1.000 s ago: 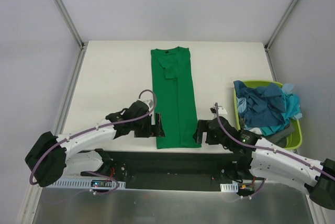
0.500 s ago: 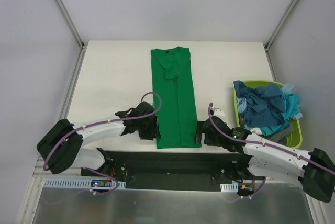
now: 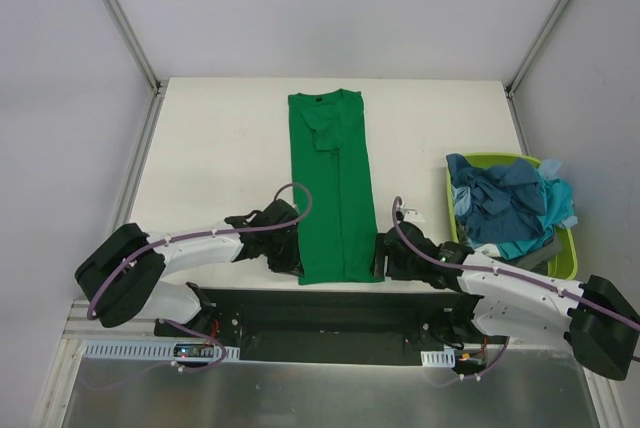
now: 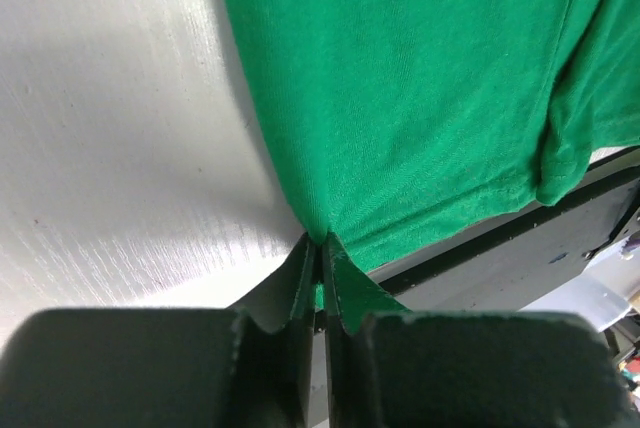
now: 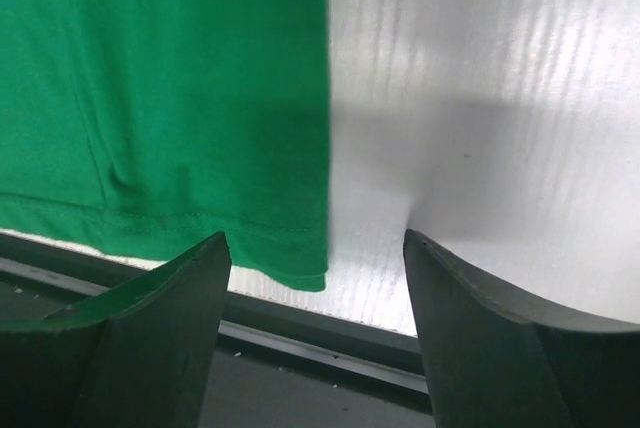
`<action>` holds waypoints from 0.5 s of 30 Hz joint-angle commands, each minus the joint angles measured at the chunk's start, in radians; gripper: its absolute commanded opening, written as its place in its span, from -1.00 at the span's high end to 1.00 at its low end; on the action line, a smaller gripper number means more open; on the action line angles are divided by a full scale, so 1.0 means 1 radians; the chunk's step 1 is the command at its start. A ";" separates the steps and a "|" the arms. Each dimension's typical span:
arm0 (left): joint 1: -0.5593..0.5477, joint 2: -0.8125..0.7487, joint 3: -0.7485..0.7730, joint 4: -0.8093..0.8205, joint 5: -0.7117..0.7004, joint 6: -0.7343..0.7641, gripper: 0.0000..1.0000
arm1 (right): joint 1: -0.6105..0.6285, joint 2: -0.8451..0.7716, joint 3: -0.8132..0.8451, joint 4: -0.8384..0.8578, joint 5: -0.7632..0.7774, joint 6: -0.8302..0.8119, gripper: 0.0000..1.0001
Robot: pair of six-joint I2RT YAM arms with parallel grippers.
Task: Fold and stack the t-shirts
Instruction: Grab the bottom of the folded rectangular tshirt with both arms
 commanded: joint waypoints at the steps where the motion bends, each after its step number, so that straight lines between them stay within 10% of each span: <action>1: -0.010 0.016 0.001 -0.021 -0.001 -0.005 1.00 | -0.004 0.029 -0.014 0.058 -0.049 0.011 -0.33; 15: -0.013 -0.066 -0.042 -0.021 -0.010 -0.037 1.00 | 0.007 0.075 -0.031 0.069 -0.148 0.049 0.49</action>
